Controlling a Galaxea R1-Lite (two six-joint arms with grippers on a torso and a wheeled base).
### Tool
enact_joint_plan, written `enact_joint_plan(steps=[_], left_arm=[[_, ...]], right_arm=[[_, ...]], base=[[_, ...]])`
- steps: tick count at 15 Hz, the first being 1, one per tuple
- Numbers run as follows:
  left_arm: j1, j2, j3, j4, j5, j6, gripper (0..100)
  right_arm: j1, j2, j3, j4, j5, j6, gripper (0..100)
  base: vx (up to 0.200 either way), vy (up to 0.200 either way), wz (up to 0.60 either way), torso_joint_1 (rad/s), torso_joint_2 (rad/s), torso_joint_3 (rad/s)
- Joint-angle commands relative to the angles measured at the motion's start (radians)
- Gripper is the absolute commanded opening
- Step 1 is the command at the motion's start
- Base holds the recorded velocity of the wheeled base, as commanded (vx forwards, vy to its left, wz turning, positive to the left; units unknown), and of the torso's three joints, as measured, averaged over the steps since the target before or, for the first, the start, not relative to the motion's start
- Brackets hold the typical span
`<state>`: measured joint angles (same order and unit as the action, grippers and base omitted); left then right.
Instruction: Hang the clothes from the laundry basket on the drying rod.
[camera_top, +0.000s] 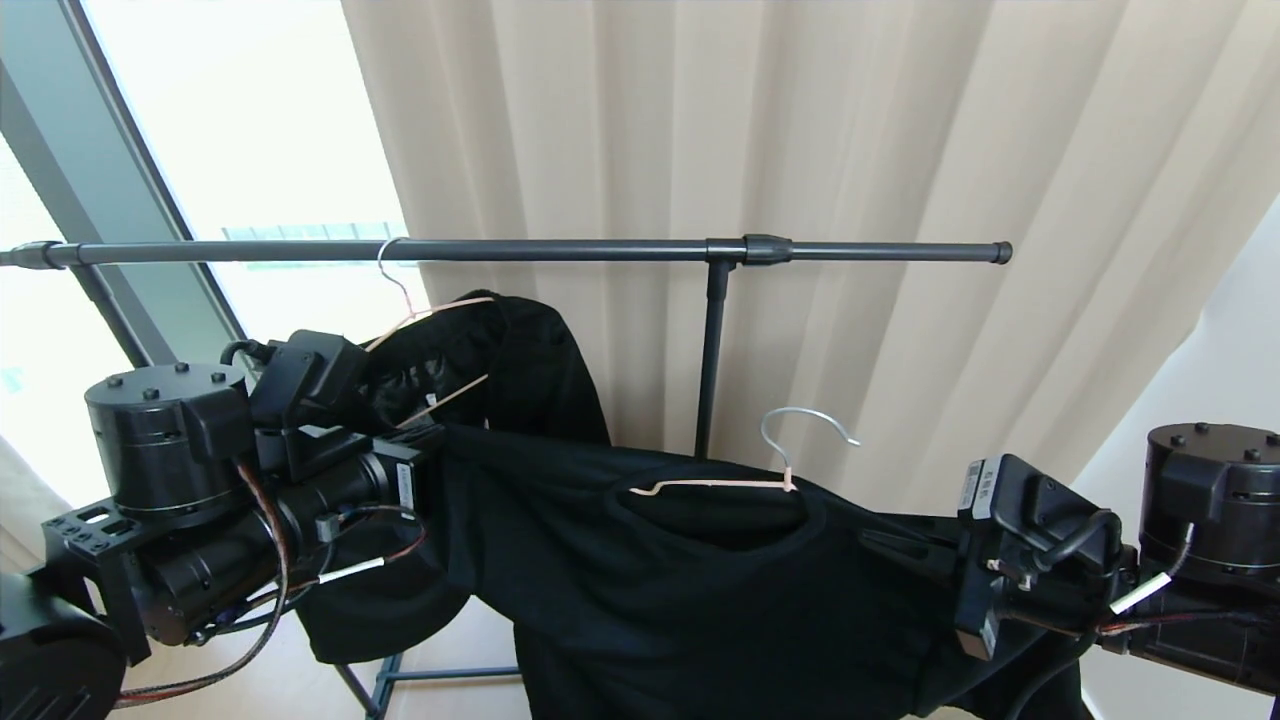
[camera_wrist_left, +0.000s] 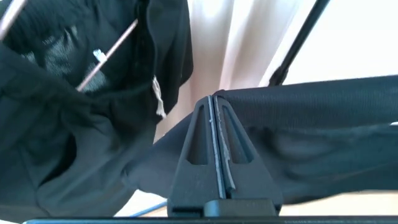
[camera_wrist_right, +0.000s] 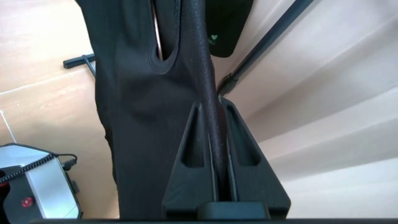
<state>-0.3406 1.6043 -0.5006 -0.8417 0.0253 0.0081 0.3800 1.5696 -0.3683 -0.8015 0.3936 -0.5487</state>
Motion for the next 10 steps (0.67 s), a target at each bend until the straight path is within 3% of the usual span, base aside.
enact_joint_plan(steps=[1,5,8,10], left_arm=[[-0.008,-0.006,-0.013,0.044,0.001,0.021,0],[-0.067,-0.017,-0.012,0.064,0.002,0.039,0],[-0.063,-0.015,-0.064,0.079,0.005,0.039,0],[-0.049,-0.035,-0.134,0.167,0.011,0.039,0]], right_arm=[[0.0,-0.003,-0.001,-0.004,0.037,0.004,0],[0.003,-0.006,-0.015,-0.007,0.077,0.062,0],[0.007,-0.014,-0.003,-0.005,0.096,0.066,0],[0.007,-0.013,0.003,-0.004,0.094,0.058,0]], base=[[0.0,0.0,0.0,0.0,0.0,0.0],[0.0,0.0,0.0,0.0,0.0,0.0],[0.0,0.0,0.0,0.0,0.0,0.0],[0.0,0.0,0.0,0.0,0.0,0.0]])
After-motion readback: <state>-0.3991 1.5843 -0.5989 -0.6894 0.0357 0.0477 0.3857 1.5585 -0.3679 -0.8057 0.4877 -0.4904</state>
